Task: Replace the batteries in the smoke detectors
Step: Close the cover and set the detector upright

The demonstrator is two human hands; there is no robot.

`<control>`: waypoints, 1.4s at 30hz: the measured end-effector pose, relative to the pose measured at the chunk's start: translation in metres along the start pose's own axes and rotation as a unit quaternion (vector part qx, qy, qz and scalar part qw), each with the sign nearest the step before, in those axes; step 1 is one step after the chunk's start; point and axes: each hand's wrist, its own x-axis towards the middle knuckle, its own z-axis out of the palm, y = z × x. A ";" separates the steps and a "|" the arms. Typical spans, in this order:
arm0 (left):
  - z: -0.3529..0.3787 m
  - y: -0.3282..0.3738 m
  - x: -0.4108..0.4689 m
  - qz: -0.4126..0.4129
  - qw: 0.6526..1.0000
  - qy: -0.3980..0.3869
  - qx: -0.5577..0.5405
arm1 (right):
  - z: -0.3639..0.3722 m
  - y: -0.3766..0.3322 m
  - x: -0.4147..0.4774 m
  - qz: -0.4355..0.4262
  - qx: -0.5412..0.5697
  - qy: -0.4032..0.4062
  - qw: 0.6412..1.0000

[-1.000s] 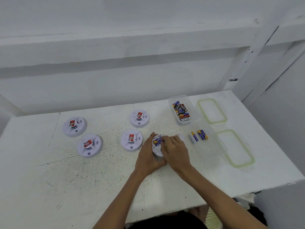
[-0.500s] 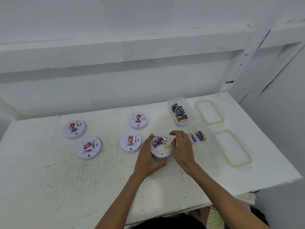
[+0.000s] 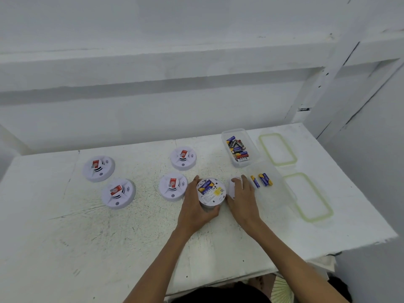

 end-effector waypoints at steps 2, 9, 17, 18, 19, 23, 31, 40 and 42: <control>0.000 0.001 0.000 0.004 1.000 0.007 0.002 | 0.001 -0.002 -0.002 -0.005 0.017 0.021 1.000; -0.001 0.001 -0.002 0.026 0.999 0.017 0.013 | 0.006 0.000 -0.004 0.024 0.093 0.034 0.995; 0.000 0.002 -0.002 0.028 0.999 0.020 0.016 | 0.000 -0.001 0.002 0.050 0.053 0.003 0.997; 0.000 0.003 -0.002 0.028 0.999 0.021 0.016 | 0.002 -0.001 0.002 0.046 0.068 0.004 0.997; 0.000 0.003 -0.002 0.029 0.999 0.022 0.017 | 0.003 -0.001 0.002 0.045 0.085 0.010 0.995; -0.001 0.000 -0.001 0.015 1.000 0.019 0.005 | -0.001 -0.009 -0.001 0.067 0.172 0.051 0.981; 0.000 0.000 0.002 -0.029 0.998 0.011 -0.048 | -0.019 -0.022 0.004 0.054 0.287 0.055 0.955; -0.004 -0.002 0.003 -0.042 0.996 0.000 -0.079 | -0.009 -0.023 0.009 -0.103 0.152 -0.072 0.980; -0.004 -0.003 0.004 -0.044 0.996 -0.003 -0.072 | -0.005 -0.020 0.009 -0.110 0.125 -0.065 0.984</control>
